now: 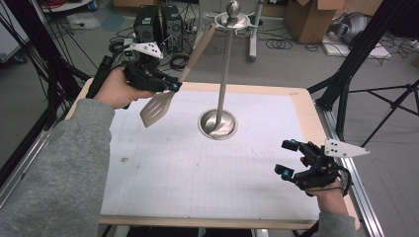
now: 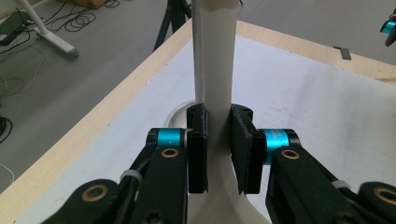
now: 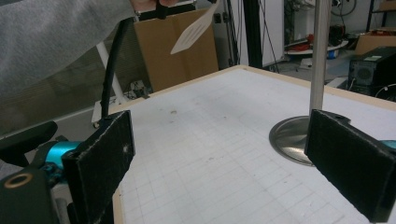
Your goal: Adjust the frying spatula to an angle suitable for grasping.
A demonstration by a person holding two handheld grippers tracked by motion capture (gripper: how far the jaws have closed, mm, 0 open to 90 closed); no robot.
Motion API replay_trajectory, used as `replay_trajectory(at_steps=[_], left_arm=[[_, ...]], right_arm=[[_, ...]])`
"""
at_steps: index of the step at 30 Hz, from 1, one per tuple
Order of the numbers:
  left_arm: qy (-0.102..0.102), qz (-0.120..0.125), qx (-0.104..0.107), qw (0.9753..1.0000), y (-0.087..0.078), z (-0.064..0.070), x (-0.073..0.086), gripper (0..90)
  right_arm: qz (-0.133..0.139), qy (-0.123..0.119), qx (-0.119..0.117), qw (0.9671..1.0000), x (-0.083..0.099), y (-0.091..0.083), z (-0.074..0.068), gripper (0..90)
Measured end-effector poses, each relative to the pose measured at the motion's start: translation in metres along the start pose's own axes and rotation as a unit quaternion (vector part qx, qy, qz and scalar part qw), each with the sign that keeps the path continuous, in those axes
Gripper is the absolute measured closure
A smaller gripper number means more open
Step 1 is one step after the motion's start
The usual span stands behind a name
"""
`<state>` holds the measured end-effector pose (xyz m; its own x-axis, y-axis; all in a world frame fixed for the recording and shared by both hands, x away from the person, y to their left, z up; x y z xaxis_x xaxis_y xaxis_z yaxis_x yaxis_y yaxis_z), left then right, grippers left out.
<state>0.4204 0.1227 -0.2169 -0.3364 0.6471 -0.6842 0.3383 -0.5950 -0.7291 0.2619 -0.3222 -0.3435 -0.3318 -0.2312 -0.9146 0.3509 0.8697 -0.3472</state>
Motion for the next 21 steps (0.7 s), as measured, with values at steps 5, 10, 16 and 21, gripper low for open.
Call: replay_trajectory(at_steps=[5, 10, 16, 21], left_arm=[[-0.001, 0.001, 0.001, 1.0, 0.004, 0.0, -0.001, 77.0], [-0.003, -0.003, 0.002, 1.0, 0.009, 0.0, -0.003, 77.0], [-0.009, -0.006, -0.002, 0.9999, 0.019, 0.001, -0.007, 77.0], [-0.008, -0.011, -0.002, 0.9999, 0.022, 0.0, -0.008, 77.0]], right_arm=[[0.001, 0.0, -0.001, 1.0, -0.001, 0.0, 0.0, 7.5], [0.003, -0.001, 0.0, 1.0, 0.0, -0.001, 0.0, 7.5], [0.002, 0.0, -0.001, 1.0, -0.001, -0.001, 0.0, 7.5], [0.001, -0.001, -0.001, 1.0, -0.001, -0.002, 0.0, 7.5]])
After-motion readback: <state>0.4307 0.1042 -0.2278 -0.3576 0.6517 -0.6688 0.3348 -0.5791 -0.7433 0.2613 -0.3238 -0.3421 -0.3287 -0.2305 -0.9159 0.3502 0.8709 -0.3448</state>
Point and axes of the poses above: each handheld gripper's, and its own axes: y roughly forward along the jaws, x roughly out of its underside, z roughly to its right, the point moved 1 cm from there along y, roughly forward along the jaws, and after that the axes turned 13 degrees about -z, right-handed, at the moved point
